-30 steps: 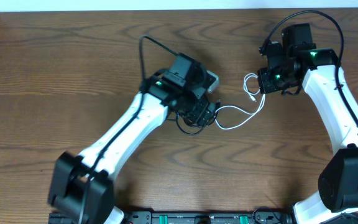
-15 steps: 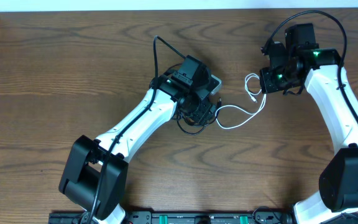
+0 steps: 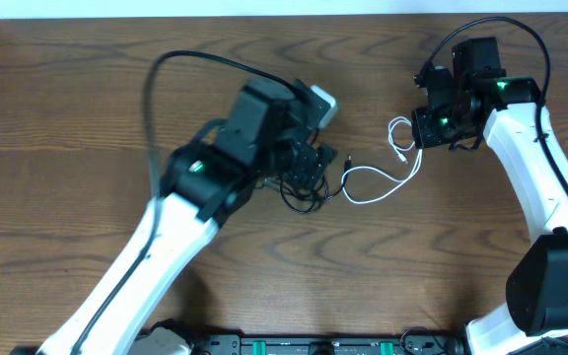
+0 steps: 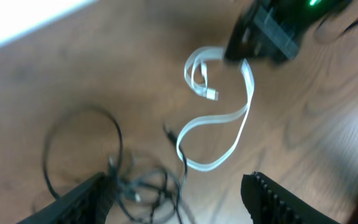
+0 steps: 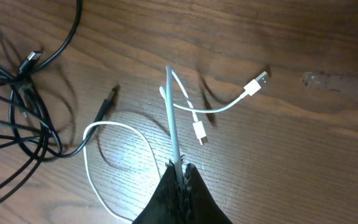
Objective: Untangle cables
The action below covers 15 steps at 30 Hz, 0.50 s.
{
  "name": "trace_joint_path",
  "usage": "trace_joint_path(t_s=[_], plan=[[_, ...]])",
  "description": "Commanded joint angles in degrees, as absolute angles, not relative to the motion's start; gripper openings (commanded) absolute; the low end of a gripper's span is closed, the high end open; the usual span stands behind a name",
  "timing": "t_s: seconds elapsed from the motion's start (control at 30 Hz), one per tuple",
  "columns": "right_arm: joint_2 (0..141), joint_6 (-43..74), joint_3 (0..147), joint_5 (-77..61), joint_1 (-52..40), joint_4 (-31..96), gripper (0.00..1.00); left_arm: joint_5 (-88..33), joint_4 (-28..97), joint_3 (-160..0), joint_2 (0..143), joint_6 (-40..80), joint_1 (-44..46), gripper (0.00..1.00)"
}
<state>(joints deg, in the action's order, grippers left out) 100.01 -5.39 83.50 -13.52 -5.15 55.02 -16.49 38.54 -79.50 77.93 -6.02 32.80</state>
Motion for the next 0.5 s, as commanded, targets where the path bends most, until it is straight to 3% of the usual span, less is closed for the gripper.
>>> trace_joint_path(t_s=[0.0, 0.1, 0.47], plan=[[100.09, -4.73, 83.50, -14.15, -4.91, 55.07, 0.01, -15.35, 35.55, -80.05, 78.63, -5.32, 33.32, 0.73], [100.09, -4.71, 83.50, -14.28, -4.91, 55.18, 0.01, -15.35, 32.47, -80.05, 82.24, -6.48, 33.89, 0.77], [100.09, -4.75, 83.50, -15.73, -3.03, 56.18, 0.01, -16.43, 35.59, -80.03, 99.66, -15.42, 34.46, 0.76]])
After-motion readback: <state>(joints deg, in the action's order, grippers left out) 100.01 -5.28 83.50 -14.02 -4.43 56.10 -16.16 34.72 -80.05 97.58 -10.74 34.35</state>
